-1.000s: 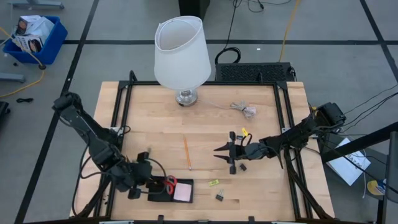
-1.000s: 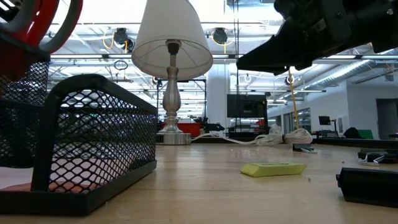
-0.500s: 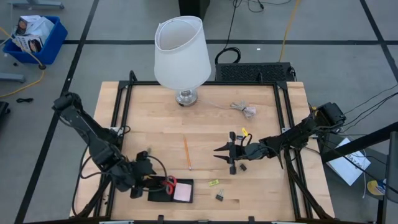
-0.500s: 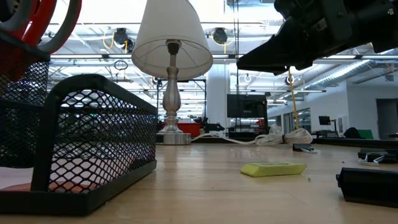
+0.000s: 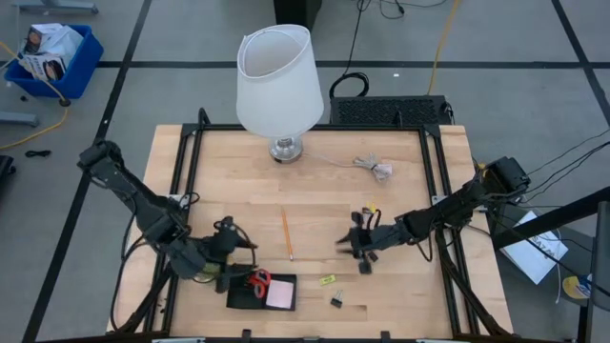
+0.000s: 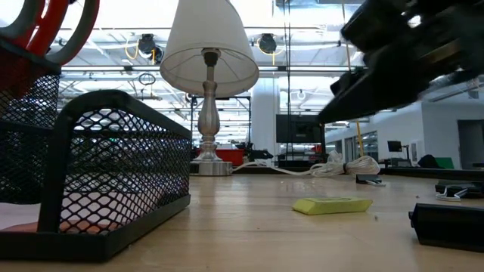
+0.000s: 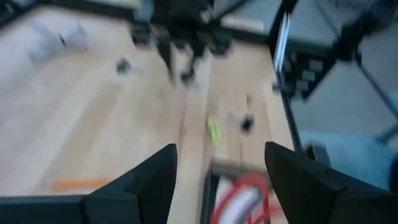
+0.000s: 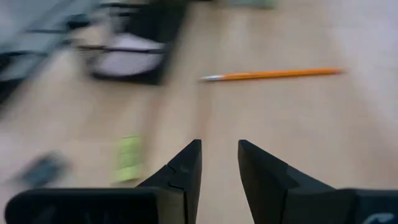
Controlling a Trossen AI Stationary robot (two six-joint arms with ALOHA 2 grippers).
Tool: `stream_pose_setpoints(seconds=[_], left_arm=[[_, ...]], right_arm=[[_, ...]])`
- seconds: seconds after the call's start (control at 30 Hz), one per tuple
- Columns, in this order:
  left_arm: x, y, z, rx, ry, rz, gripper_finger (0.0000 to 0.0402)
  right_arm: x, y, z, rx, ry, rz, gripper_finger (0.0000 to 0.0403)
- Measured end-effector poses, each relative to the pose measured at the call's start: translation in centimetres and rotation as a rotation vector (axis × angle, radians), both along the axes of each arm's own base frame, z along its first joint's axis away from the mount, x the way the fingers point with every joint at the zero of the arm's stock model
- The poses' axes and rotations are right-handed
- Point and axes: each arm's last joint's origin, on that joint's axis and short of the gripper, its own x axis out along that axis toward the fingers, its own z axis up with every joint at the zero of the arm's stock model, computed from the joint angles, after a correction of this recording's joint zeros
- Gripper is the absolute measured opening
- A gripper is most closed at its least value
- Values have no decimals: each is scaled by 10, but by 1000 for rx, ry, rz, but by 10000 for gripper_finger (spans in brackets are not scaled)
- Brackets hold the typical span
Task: Pick and place office supplies into organizer
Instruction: Put the light green eraser into the black desk organizer
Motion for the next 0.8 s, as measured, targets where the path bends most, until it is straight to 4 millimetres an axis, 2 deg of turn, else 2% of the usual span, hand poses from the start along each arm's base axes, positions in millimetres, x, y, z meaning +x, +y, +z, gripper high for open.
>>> stream_pose_setpoints(seconds=[0.13,0.33,0.43,0.6,0.8], left_arm=[[16,7,17,17,-173,50,248],[31,20,39,108,-369,79,248],[32,23,39,138,-374,95,248],[32,25,33,144,-317,105,248],[32,25,30,156,-292,102,248]], right_arm=[[-4,16,-1,47,-1,86,101],[-3,41,-17,53,-68,119,127],[1,48,-33,61,-99,141,154],[2,49,-65,57,-18,121,196],[11,51,-76,44,-16,118,219]])
